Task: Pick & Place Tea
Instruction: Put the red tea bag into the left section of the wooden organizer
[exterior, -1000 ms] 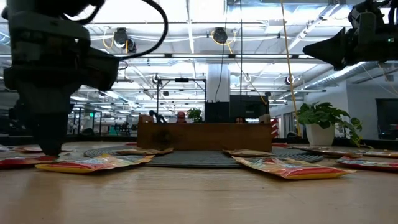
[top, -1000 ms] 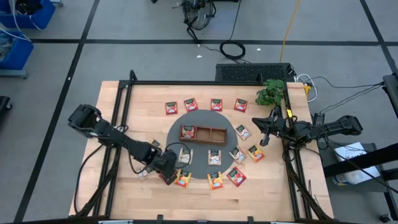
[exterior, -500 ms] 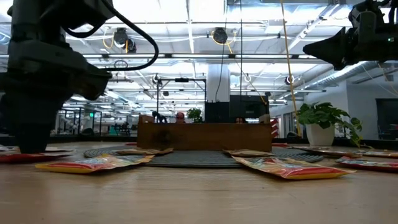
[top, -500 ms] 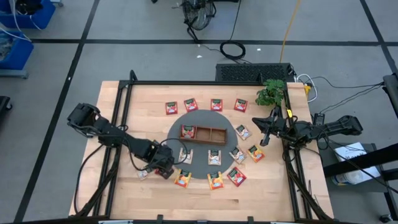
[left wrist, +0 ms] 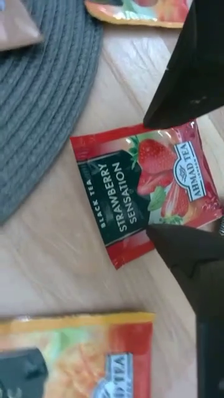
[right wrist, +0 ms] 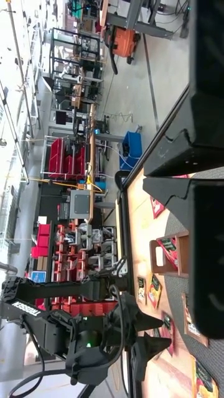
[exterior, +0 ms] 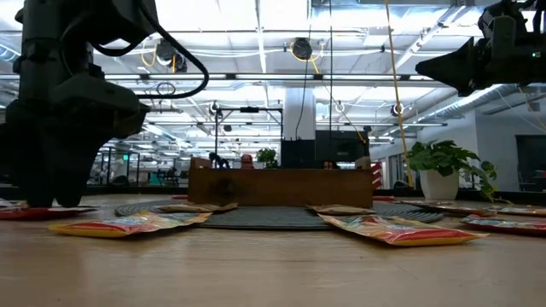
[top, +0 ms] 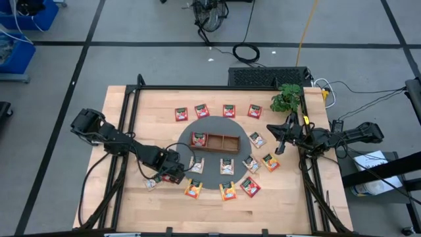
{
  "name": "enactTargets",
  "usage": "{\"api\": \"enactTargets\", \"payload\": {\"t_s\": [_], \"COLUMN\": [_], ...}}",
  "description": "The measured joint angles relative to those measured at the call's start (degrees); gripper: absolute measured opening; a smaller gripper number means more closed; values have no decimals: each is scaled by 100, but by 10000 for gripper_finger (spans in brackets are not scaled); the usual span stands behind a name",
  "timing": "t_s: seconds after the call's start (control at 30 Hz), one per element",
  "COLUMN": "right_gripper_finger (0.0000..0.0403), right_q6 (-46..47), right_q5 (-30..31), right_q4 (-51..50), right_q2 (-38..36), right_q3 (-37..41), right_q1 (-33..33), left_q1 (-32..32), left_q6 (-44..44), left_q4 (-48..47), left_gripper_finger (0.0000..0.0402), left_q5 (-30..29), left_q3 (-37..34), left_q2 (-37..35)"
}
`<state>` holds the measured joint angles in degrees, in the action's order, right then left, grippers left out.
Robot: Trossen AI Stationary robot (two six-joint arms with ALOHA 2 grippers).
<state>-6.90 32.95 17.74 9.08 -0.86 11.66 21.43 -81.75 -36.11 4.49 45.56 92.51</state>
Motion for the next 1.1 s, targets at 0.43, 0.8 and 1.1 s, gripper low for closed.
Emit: {"api": "enactTargets", "payload": {"t_s": [0.43, 0.8, 1.1], "right_gripper_finger": [4, 4, 4], "right_q6": [-2, -2, -1], "right_q5": [2, 2, 0], "right_q4": [-1, -2, -2], "right_q2": [-1, 0, 0], "right_q3": [1, 1, 0], "right_q1": [1, 1, 2], "left_q1": [109, 120, 120], "left_q6": [-836, -901, -918], "left_q4": [-491, -466, -429], "left_gripper_finger": [343, 322, 203], "left_q5": [270, 258, 318], "left_q3": [-20, -22, -22], "left_q2": [13, 13, 13]}}
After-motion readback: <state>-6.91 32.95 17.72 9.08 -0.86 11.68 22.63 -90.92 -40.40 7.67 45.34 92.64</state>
